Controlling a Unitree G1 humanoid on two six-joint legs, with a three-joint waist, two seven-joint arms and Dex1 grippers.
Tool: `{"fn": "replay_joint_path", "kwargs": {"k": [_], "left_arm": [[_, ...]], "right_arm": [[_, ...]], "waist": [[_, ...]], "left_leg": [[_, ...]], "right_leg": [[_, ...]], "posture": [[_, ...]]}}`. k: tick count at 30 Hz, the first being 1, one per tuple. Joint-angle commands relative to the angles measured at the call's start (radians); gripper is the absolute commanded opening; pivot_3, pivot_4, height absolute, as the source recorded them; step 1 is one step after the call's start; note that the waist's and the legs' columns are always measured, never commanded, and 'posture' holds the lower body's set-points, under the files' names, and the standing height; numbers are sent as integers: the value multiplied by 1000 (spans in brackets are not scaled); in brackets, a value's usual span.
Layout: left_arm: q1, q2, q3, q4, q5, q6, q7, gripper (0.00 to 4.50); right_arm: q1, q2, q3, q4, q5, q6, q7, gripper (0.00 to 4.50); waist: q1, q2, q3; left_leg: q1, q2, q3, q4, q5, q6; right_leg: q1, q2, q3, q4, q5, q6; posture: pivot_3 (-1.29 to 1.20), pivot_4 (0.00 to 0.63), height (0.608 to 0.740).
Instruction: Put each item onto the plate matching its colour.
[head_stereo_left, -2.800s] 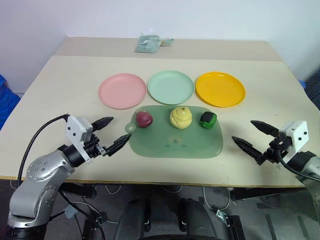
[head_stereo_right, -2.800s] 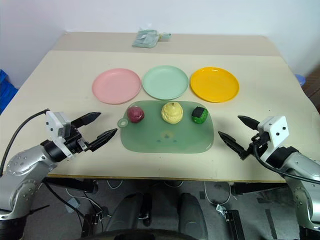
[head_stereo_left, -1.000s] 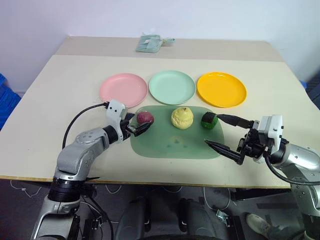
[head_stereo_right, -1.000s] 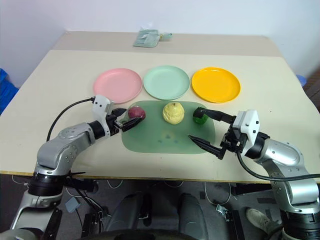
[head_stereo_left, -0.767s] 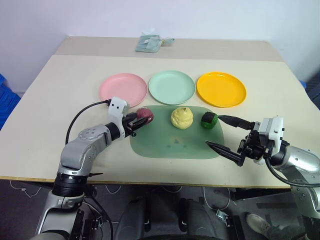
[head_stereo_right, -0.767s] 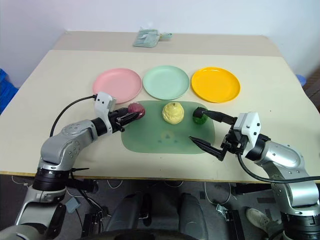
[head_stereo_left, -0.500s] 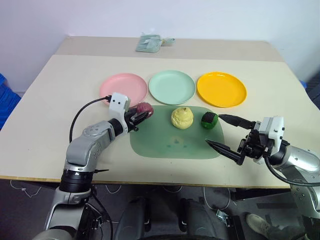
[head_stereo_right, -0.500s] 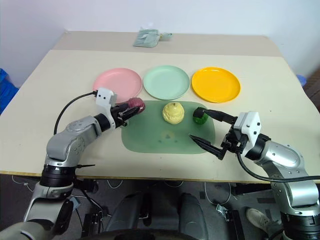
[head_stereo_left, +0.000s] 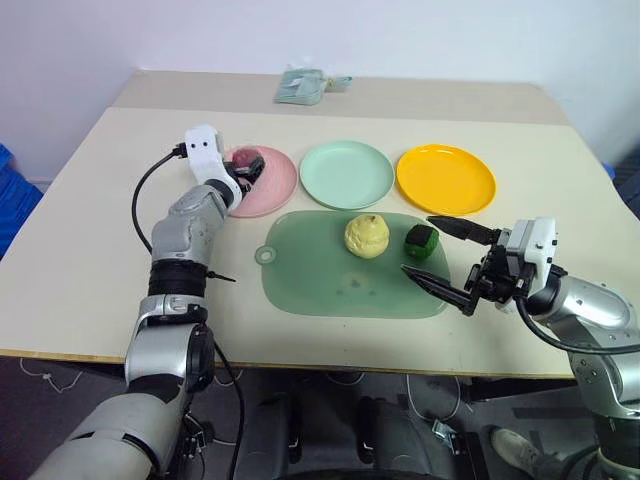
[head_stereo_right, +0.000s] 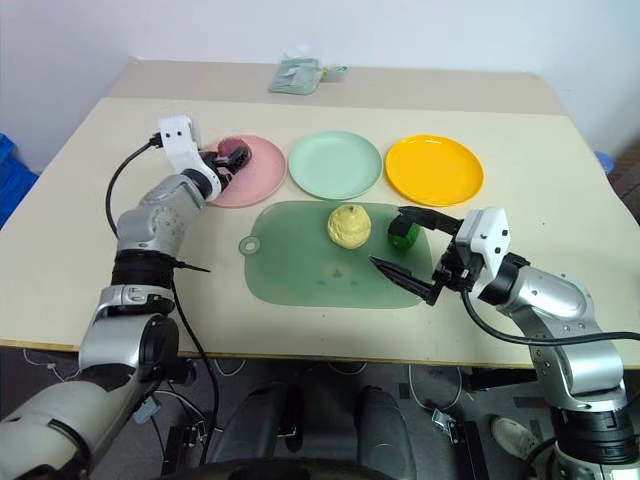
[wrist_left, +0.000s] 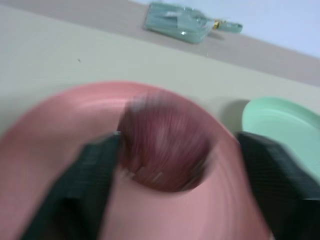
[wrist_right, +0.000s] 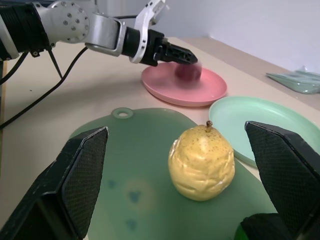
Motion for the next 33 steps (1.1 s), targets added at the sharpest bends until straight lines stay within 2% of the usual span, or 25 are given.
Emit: {"fn": "replay_joint_path", "kwargs": {"k": [1,3,7,10,14,17,22,27,33], "left_arm": [[11,-1,3,-87,-11,-6,-28,4460],[55,4,0,-176,-33,30,-57,4460],[225,45,-21,-499,-115,144,-160,4460],[397,102,-65,-718,-121,40,-317,4460],[604,238,6,-942,-335,157,-534,4460],[727,368,17,-1013,-357,95,-723,4460],[820,485,70,-1055,-401,45,-888,4460],[853,533,75,-1091,-412,23,-943,4460],[876,526,72,-1138,-430,31,-906,4460]], "right_arm": [[-15,16,-5,-19,-12,-3,-36,4500],[-27,20,9,-20,-20,13,-54,4500],[-97,43,68,-3,-44,51,-97,4500],[-163,73,113,43,-76,59,-120,4500],[-239,111,180,110,-99,76,-108,4500],[-282,121,214,173,-126,72,-86,4500],[-349,141,251,304,-149,66,-33,4500],[-406,172,272,423,-187,33,0,4500],[-475,227,298,562,-256,-35,15,4500]], "waist": [[0,0,0],[-3,0,0],[-12,0,0],[-16,1,0],[-25,1,0],[-27,1,0],[-27,2,0],[-29,3,0],[-32,4,0]], "left_leg": [[0,0,0,0,0,0],[0,0,0,0,0,0],[1,1,0,0,1,-3],[1,2,0,-1,3,-7],[0,2,-1,-2,4,-8],[0,3,-1,-3,1,-8],[0,2,-1,-3,0,-8],[0,2,0,-3,0,-8],[0,3,0,-4,0,-8]], "right_leg": [[0,0,0,0,0,0],[0,0,0,0,0,1],[-1,0,0,1,0,0],[-2,-1,1,3,0,0],[-4,-3,1,3,-1,-5],[-5,-3,1,2,-3,-9],[-8,-4,1,0,-2,-11],[-9,-4,1,0,-2,-11],[-8,-3,1,0,-1,-11]], "posture": [[0,150,740],[0,150,740],[0,150,740],[0,150,740],[0,150,740],[0,150,740],[0,150,740],[0,150,740],[0,150,740]]}}
